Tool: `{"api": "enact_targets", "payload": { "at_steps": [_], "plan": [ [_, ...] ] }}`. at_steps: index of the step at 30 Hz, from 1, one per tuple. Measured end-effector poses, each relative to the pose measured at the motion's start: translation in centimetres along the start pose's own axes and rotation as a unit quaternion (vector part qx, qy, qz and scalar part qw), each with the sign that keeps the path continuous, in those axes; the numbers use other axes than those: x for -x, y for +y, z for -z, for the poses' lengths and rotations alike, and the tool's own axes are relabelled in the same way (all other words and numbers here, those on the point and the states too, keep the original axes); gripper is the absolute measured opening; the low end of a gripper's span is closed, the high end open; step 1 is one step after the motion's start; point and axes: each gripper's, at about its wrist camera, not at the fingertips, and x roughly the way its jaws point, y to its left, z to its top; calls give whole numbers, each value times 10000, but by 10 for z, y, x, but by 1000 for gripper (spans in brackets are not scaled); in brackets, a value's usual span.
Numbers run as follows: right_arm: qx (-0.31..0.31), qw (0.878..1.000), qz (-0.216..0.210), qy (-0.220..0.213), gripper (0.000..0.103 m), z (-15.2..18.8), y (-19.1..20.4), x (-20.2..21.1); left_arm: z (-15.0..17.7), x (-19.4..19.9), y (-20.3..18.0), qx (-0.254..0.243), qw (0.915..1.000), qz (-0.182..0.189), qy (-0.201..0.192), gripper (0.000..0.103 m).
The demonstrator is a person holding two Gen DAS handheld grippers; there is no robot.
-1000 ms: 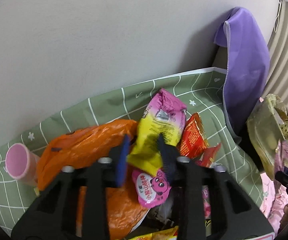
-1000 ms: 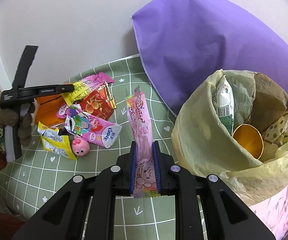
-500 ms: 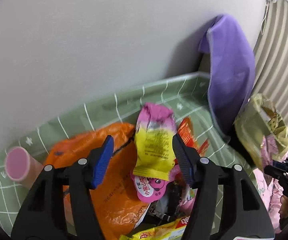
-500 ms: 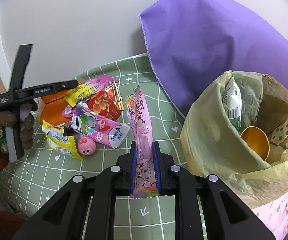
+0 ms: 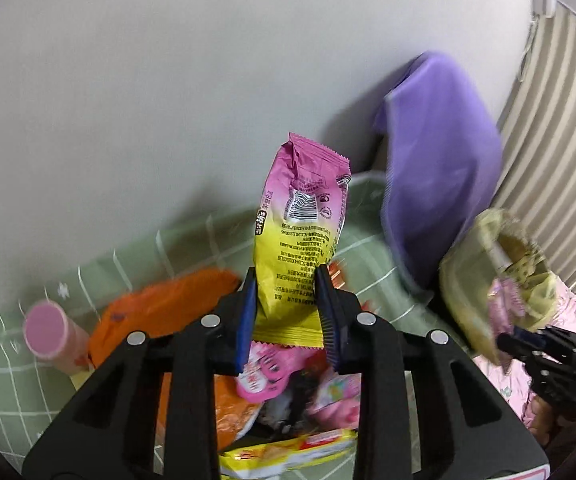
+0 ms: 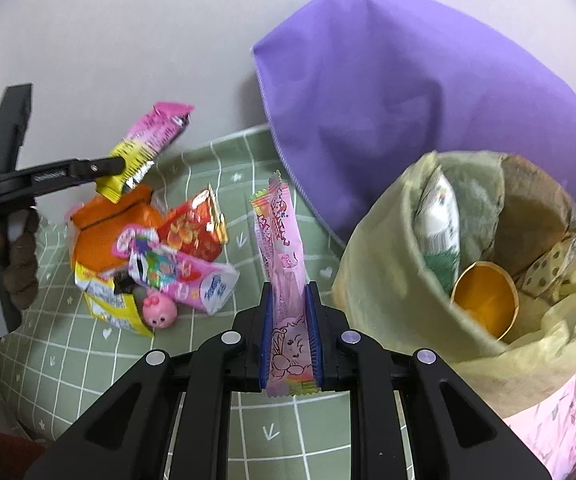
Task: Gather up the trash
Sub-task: 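Carry both items over the yellow bag and open both tools to drop them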
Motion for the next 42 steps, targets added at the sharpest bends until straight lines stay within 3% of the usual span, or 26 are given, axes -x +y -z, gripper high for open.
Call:
{"api": "enact_targets", "payload": {
  "at_steps": [7, 15, 23, 29, 42],
  "plan": [
    [-8, 9976, 254, -651, 16, -37, -19, 39, -37, 24, -58, -473, 9970, 476, -393, 28],
    [-196, 9875, 880, -1297, 16, -63, -65, 93, -60, 24, -144, -1118, 9861, 1076, -598, 29],
    [-605, 9790, 1330, -1420, 16, -48, -111, 121, -50, 6, -202, -1663, 9738, 1518, -314, 29],
    [-793, 9767, 1394, -1423, 16, -37, -131, 129, -41, -19, -227, -1852, 9693, 1615, -90, 29],
    [-817, 9815, 1152, -1289, 16, -39, -154, 108, -38, -58, -240, -1579, 9744, 1572, 314, 29]
  ]
}}
